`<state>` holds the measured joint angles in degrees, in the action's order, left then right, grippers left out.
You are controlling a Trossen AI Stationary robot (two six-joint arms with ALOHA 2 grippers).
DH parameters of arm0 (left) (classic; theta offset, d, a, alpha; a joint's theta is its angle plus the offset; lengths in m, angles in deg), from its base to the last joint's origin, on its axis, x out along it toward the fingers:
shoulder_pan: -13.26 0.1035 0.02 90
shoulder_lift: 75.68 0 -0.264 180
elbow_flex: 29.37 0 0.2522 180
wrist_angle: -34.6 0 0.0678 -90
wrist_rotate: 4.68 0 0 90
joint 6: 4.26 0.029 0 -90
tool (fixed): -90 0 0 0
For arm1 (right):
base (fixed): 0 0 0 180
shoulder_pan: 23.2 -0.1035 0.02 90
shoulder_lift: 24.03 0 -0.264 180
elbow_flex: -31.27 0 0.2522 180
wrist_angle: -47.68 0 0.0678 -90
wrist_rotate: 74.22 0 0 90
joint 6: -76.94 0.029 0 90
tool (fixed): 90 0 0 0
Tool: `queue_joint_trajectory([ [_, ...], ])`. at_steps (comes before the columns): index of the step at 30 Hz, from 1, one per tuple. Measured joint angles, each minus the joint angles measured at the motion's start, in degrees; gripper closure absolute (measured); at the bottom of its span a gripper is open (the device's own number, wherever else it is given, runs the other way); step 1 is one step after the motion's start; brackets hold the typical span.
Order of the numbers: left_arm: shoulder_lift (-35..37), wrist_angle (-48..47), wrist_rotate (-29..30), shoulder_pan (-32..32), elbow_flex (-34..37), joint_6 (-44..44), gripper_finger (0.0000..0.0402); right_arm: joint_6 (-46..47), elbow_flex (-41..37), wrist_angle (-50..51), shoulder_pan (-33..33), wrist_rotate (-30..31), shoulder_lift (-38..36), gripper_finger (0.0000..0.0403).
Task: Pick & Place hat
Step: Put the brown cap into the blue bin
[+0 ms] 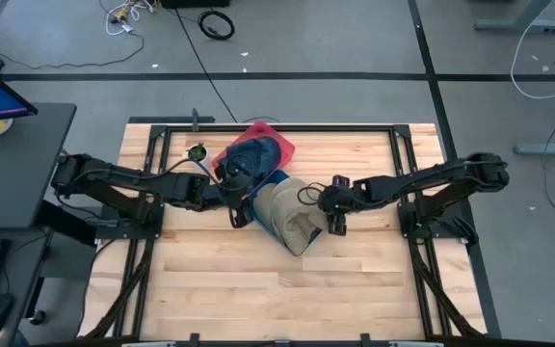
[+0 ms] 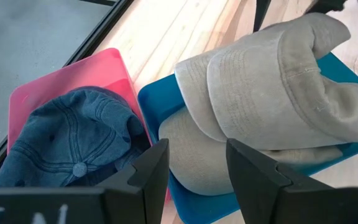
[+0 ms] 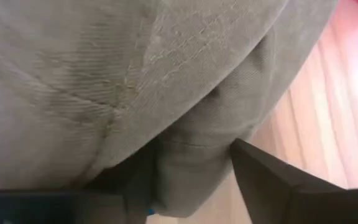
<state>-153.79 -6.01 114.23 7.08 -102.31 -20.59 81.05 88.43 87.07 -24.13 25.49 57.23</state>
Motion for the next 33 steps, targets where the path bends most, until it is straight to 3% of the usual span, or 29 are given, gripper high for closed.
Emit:
queue_joint_trajectory([
  [11, 0.0, 0.0, 0.0, 0.0, 0.0, 0.0, 0.0237, -3.2, 0.1, 1.0, 0.1, 2.0, 0.4, 0.0384],
  [14, 0.0, 0.0, 0.0, 0.0, 0.0, 0.0, 0.0237, -4.0, 0.1, 1.1, -0.1, 1.1, 0.3, 0.0391],
  [21, 0.0, 0.0, 0.0, 0.0, 0.0, 0.0, 0.0237, -3.5, 0.0, 2.5, -0.1, 1.2, -1.4, 0.0353],
  [28, 0.0, 0.0, 0.0, 0.0, 0.0, 0.0, 0.0237, -3.5, 0.0, 3.5, -0.1, 1.3, -5.7, 0.0392],
  [33, 0.0, 0.0, 0.0, 0.0, 0.0, 0.0, 0.0237, -2.8, 0.0, 4.0, -0.1, 1.4, -7.5, 0.0389],
])
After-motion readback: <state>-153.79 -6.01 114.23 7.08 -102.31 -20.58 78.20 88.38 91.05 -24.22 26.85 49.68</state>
